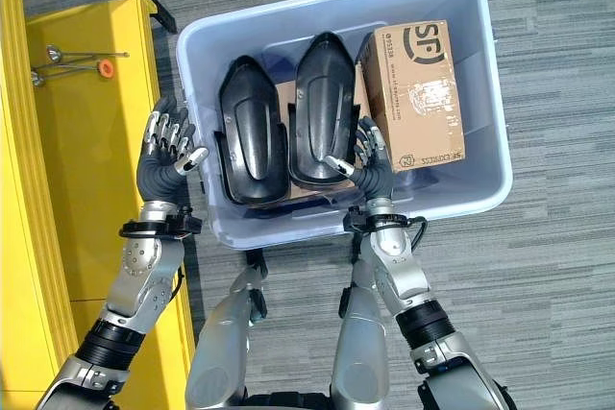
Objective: Move parts from the plastic box to the shelf.
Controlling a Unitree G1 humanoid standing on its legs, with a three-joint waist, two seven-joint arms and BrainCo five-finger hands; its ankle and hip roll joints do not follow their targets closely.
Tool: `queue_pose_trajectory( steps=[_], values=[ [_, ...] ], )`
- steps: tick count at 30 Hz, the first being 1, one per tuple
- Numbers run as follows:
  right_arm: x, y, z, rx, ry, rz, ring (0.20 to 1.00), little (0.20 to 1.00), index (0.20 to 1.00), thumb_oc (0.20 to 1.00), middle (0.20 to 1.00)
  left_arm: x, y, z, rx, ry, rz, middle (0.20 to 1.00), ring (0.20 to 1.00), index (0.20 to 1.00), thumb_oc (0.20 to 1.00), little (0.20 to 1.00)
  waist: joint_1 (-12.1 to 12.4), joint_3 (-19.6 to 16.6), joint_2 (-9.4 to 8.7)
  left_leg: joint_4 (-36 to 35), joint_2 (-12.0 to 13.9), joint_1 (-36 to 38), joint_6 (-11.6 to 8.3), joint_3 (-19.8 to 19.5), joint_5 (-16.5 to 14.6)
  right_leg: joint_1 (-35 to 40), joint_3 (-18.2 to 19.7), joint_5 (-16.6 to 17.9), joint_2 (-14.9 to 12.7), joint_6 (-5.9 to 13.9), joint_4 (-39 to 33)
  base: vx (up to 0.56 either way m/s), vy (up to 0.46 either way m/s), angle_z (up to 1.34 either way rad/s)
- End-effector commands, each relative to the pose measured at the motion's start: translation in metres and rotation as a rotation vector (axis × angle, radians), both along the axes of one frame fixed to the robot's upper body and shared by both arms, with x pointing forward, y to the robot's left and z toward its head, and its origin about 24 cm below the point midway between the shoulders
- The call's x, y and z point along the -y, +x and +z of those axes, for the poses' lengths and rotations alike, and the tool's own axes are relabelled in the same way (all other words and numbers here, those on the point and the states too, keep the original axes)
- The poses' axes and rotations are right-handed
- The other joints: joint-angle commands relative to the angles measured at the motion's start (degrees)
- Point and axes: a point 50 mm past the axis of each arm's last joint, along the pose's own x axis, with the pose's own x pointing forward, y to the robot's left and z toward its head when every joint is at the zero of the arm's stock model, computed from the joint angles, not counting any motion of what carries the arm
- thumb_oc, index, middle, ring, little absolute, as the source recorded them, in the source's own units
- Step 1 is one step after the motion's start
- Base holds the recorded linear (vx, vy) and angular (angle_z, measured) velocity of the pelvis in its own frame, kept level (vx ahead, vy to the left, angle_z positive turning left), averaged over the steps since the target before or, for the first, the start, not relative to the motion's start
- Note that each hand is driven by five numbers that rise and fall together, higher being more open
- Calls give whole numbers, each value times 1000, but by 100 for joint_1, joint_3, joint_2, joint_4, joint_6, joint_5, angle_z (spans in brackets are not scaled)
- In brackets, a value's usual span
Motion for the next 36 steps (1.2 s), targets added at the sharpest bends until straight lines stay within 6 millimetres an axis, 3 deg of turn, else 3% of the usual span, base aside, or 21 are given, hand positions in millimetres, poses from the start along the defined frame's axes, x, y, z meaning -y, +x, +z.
queue_pose_trajectory(
  steps=[1,15,17,19,21,22,23,26,27,29,30,31,36],
  values=[
    [-8,-3,20,108,76,28,1000,1000,1000,1000,1000,-10,-11,20,132,4,41,1000,1000,1000,1000,1000,13,-93,7,616,341,-370,-344,-196,-79,3,-113,-237,-494,208,675,0,0,0],
    [-2,19,22,64,95,-70,1000,1000,1000,1000,1000,-7,-11,22,141,9,29,1000,1000,1000,1000,1000,81,41,166,509,287,-469,-354,-147,-31,-214,-103,-233,-488,205,716,0,0,0],
    [-2,18,23,72,92,-72,1000,1000,1000,1000,1000,-7,-10,21,134,11,31,1000,1000,1000,1000,1000,82,23,174,488,291,-415,-409,-189,-159,-173,-86,-348,-478,245,725,45,2,-1],
    [-1,17,23,73,88,-72,1000,1000,1000,1000,1000,-6,-10,20,129,13,27,1000,1000,1000,1000,1000,62,63,177,483,282,-491,-349,-151,-21,-244,-100,-232,-487,204,723,-36,-1,0],
    [-2,16,24,85,76,-74,1000,1000,1000,1000,1000,-6,-10,21,135,15,27,1000,1000,1000,1000,1000,69,28,193,463,280,-446,-402,-194,-157,-207,-88,-355,-471,247,732,45,0,1],
    [-2,15,26,97,72,-72,1000,1000,1000,1000,1000,-7,-10,21,136,14,30,1000,1000,1000,1000,1000,52,67,185,475,279,-515,-345,-151,-30,-268,-93,-253,-476,206,732,94,1,2],
    [-2,14,27,106,65,-74,1000,1000,1000,1000,1000,-7,-10,21,137,15,33,1000,1000,1000,1000,1000,60,36,192,467,285,-465,-399,-200,-162,-224,-77,-366,-464,244,740,0,0,0],
    [-1,10,31,132,58,-75,1000,1000,1000,1000,1000,-7,-10,21,133,21,37,1000,1000,1000,1000,1000,43,33,196,465,286,-489,-397,-198,-167,-248,-90,-370,-458,249,742,9,-2,0],
    [-1,5,35,163,56,-58,1000,1000,1000,1000,1000,-8,-10,21,137,21,42,1000,1000,1000,1000,1000,9,61,173,486,286,-566,-340,-146,-45,-319,-102,-261,-463,210,739,0,0,0],
    [-1,1,38,186,52,-47,1000,1000,1000,1000,1000,-8,-10,21,135,19,47,1000,1000,1000,1000,1000,6,20,169,470,283,-510,-393,-189,-178,-270,-88,-375,-449,250,737,0,0,0],
    [-2,-2,40,202,55,-34,1000,1000,1000,1000,1000,-9,-10,21,136,19,49,1000,1000,1000,1000,1000,-12,57,153,478,281,-569,-336,-144,-52,-323,-96,-268,-455,209,729,0,0,0],
    [-3,-5,41,215,56,-22,1000,1000,1000,1000,1000,-9,-10,21,134,17,52,1000,1000,1000,1000,1000,-9,22,150,473,287,-504,-393,-194,-194,-262,-79,-387,-443,249,733,0,0,0],
    [-3,-17,50,279,63,3,1000,1000,1000,1000,1000,-12,-11,22,140,17,71,1000,1000,1000,1000,1000,-57,6,118,454,285,-506,-395,-181,-200,-273,-77,-394,-433,250,729,19,-1,0]
  ],
)
